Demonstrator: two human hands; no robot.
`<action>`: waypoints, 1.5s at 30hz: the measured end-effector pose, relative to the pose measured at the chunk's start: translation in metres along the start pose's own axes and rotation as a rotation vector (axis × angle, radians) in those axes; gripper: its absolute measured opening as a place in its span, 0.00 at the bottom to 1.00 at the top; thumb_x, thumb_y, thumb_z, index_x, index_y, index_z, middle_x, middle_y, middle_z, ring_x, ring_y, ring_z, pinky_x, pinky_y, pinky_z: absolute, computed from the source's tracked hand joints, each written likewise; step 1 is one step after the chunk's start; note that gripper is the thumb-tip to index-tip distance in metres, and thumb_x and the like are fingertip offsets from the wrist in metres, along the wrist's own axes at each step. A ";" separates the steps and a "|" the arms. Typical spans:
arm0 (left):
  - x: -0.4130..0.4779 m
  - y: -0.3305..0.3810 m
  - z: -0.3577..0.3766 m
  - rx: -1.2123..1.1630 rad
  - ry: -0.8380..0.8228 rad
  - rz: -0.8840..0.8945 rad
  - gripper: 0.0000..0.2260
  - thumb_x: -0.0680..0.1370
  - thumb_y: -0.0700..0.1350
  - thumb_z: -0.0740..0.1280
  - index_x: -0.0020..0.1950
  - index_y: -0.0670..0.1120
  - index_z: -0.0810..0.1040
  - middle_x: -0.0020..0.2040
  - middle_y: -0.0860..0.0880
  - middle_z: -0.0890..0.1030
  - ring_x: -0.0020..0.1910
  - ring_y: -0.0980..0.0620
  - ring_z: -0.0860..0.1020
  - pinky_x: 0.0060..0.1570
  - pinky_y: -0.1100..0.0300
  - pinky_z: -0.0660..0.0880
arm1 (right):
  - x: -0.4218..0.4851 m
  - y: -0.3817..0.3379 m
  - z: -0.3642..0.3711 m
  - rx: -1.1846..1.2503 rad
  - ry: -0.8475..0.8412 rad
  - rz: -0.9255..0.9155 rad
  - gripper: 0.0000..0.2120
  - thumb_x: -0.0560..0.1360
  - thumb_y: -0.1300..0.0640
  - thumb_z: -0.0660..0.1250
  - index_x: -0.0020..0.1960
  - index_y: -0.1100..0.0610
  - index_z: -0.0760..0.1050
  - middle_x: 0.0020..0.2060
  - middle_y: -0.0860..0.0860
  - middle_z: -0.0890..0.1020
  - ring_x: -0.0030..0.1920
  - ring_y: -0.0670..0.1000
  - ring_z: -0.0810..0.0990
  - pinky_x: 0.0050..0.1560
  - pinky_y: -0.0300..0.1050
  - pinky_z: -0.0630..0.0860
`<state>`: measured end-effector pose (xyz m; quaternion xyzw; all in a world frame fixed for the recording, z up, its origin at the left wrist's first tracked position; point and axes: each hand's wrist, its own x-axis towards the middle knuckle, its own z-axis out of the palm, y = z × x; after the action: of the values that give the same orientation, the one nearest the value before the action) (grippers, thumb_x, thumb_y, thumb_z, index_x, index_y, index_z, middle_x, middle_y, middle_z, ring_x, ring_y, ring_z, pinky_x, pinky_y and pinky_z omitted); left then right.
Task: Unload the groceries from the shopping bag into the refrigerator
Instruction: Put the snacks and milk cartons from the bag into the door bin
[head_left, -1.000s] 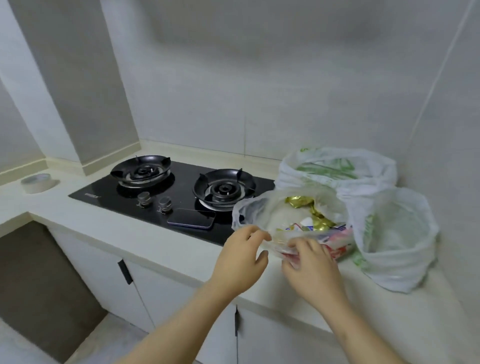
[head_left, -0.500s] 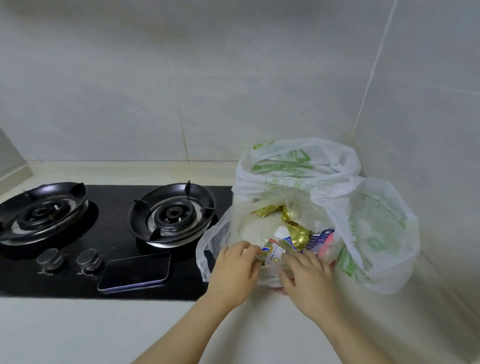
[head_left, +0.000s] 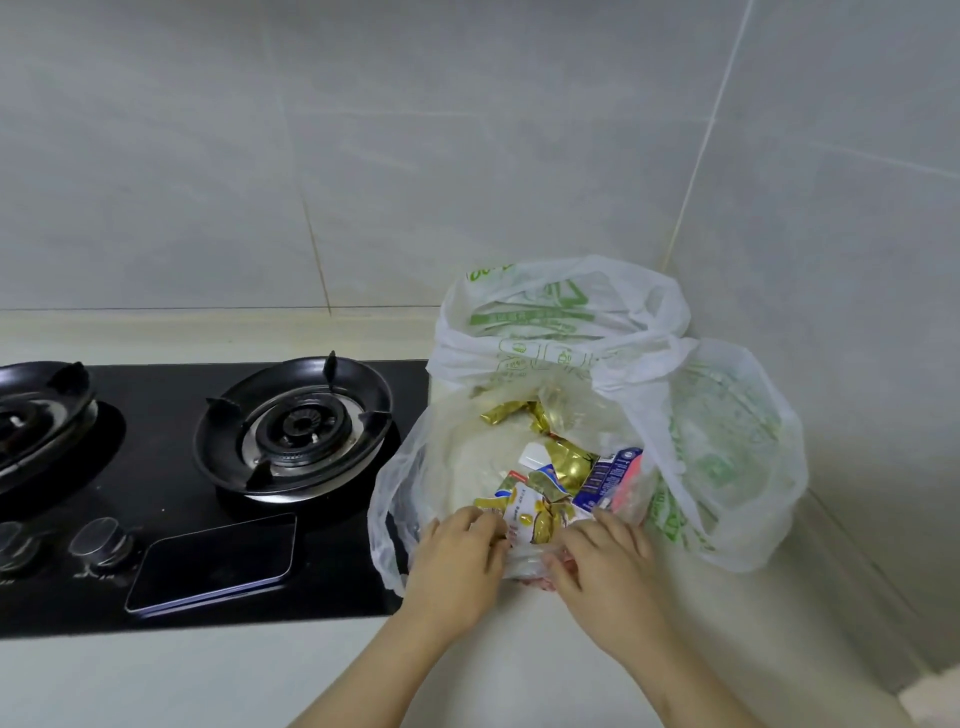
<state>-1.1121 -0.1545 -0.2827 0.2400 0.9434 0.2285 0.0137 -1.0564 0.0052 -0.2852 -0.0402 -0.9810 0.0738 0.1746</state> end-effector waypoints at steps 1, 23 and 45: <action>0.000 0.000 0.001 -0.003 0.004 0.000 0.12 0.81 0.48 0.56 0.61 0.50 0.73 0.60 0.53 0.73 0.60 0.52 0.71 0.61 0.59 0.63 | 0.000 0.001 0.000 0.006 0.002 -0.003 0.14 0.67 0.45 0.56 0.34 0.47 0.79 0.34 0.42 0.81 0.46 0.52 0.82 0.51 0.44 0.63; 0.039 0.023 0.010 -0.038 0.008 0.024 0.17 0.78 0.45 0.60 0.67 0.51 0.70 0.65 0.52 0.70 0.62 0.52 0.71 0.62 0.64 0.64 | 0.014 0.037 -0.010 -0.073 0.131 0.022 0.12 0.65 0.49 0.60 0.25 0.50 0.72 0.18 0.48 0.72 0.26 0.47 0.74 0.43 0.42 0.71; 0.034 0.004 0.018 0.263 -0.274 -0.065 0.28 0.78 0.54 0.58 0.75 0.58 0.51 0.76 0.53 0.49 0.76 0.45 0.44 0.73 0.49 0.45 | 0.034 0.028 0.016 -0.129 -0.124 -0.074 0.26 0.41 0.53 0.82 0.38 0.44 0.82 0.46 0.51 0.84 0.53 0.57 0.75 0.47 0.52 0.80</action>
<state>-1.1379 -0.1279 -0.2944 0.2380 0.9617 0.0681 0.1179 -1.0925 0.0344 -0.2926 -0.0105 -0.9935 0.0061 0.1131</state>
